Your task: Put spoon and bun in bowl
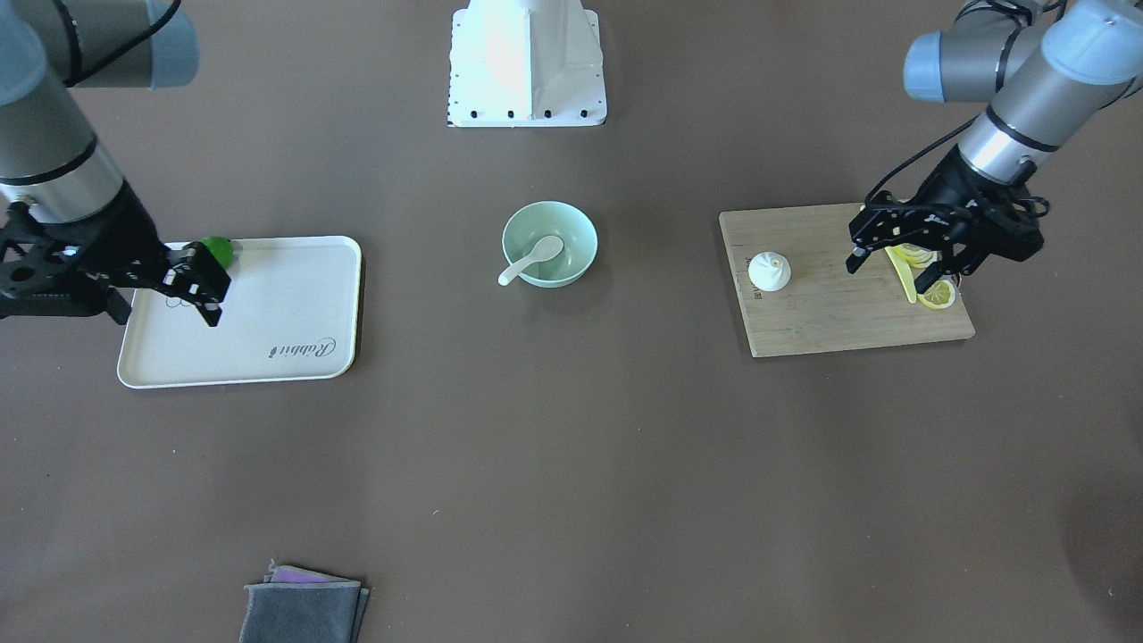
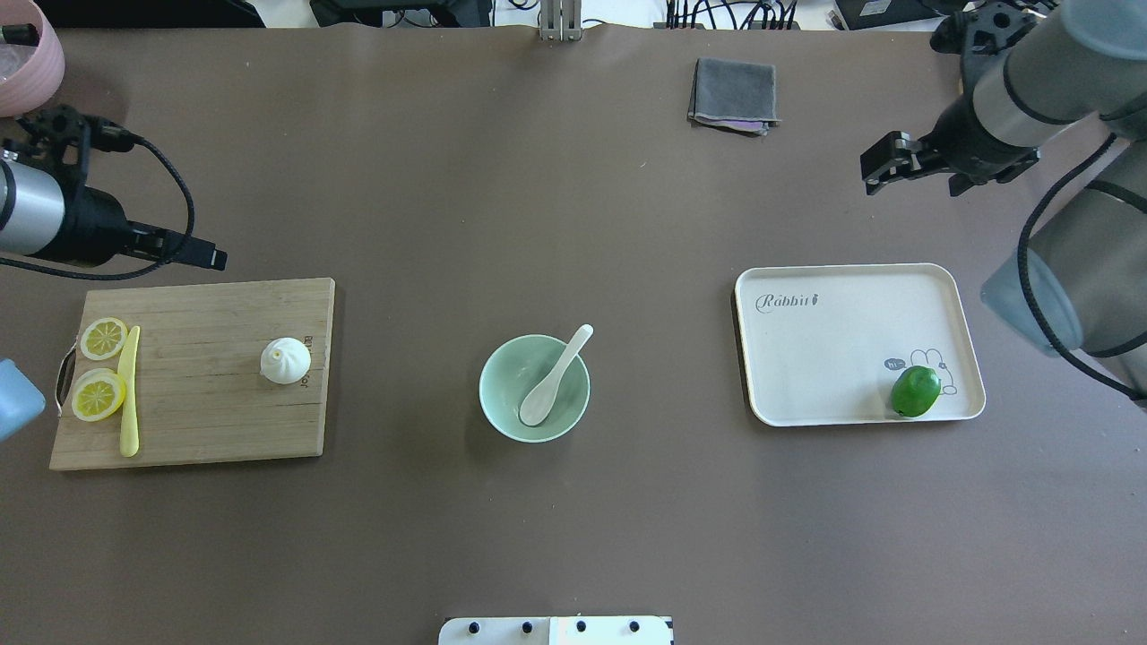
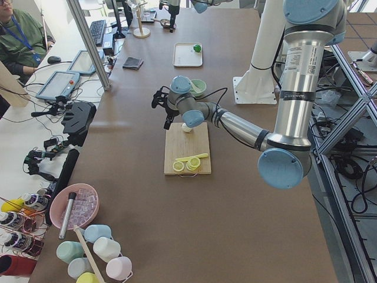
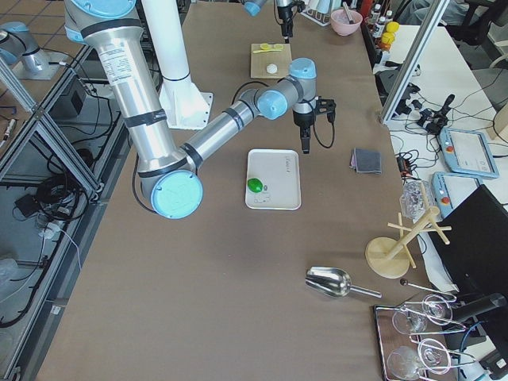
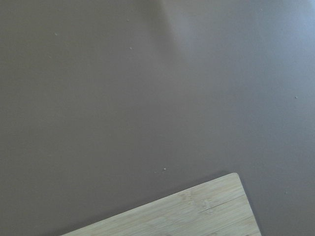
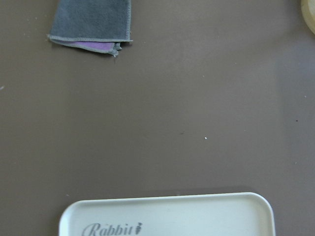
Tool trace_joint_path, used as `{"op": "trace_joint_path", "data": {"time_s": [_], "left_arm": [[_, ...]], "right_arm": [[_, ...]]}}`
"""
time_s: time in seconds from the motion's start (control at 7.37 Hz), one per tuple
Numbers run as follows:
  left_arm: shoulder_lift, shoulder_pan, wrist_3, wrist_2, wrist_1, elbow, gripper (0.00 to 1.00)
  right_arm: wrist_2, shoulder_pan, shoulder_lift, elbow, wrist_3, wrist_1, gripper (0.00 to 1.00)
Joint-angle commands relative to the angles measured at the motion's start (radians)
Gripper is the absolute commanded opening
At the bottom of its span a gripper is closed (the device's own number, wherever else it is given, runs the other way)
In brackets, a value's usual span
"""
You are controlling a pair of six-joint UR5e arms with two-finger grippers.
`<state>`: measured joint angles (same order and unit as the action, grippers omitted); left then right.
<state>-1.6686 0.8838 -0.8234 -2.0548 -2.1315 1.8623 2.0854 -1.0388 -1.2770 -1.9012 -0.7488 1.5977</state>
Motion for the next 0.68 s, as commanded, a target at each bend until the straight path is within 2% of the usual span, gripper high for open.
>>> {"op": "trace_joint_path", "data": {"time_s": [0.0, 0.27, 0.54], "left_arm": [[-0.041, -0.164, -0.089, 0.135, 0.001, -0.005, 0.98], [-0.037, -0.271, -0.083, 0.235, 0.002, -0.009, 0.98], [-0.019, -0.304, -0.076, 0.294, 0.004, -0.009, 0.98]], "right_arm": [[0.096, -0.130, -0.111, 0.008, 0.296, -0.007, 1.00], [0.129, -0.235, -0.220, 0.010, 0.521, -0.010, 1.00], [0.142, -0.254, -0.234, 0.005, 0.520, -0.010, 1.00]]}}
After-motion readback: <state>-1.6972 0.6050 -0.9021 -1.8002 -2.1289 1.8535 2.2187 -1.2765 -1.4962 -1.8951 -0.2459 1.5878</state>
